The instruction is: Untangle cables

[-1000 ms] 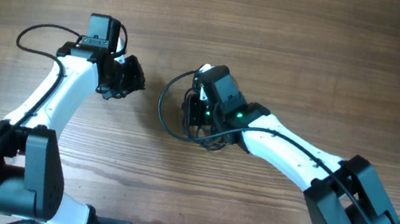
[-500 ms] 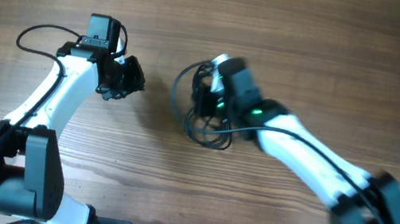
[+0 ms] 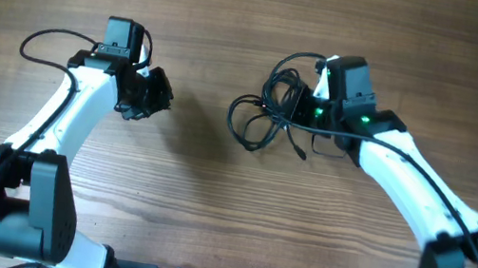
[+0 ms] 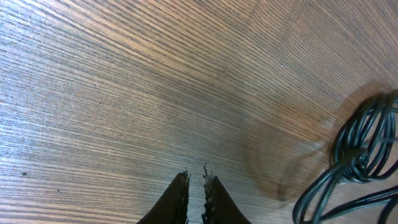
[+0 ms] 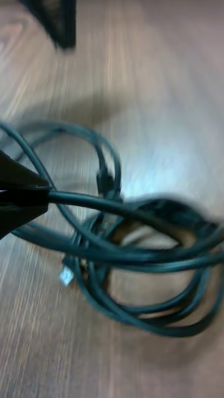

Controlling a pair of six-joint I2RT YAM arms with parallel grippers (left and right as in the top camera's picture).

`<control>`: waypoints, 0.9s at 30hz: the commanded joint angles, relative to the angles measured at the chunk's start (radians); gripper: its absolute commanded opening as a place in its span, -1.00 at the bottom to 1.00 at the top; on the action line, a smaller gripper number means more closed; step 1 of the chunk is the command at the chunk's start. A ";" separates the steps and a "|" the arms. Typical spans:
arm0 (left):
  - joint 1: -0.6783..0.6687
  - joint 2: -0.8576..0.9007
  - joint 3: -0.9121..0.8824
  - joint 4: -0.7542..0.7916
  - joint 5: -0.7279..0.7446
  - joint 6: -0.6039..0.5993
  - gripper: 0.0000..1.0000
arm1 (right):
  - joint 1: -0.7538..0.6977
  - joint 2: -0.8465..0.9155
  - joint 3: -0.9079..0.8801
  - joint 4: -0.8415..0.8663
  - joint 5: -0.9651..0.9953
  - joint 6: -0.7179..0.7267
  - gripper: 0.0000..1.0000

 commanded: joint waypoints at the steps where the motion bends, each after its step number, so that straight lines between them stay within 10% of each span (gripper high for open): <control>1: 0.002 0.012 -0.008 0.000 -0.006 0.016 -0.74 | -0.001 0.109 -0.026 -0.012 0.021 0.004 -0.91; 9: 0.002 0.012 -0.008 0.000 -0.006 0.023 -0.70 | -0.041 0.070 0.050 -0.085 0.002 -0.010 -0.78; 17: 0.002 0.012 -0.008 0.001 -0.006 0.038 -0.52 | 0.005 -0.068 0.174 -0.224 0.002 -0.129 -0.19; 27: 0.002 0.012 -0.008 0.012 -0.006 0.039 -0.40 | 0.168 -0.013 0.174 -0.163 0.085 -0.152 -0.07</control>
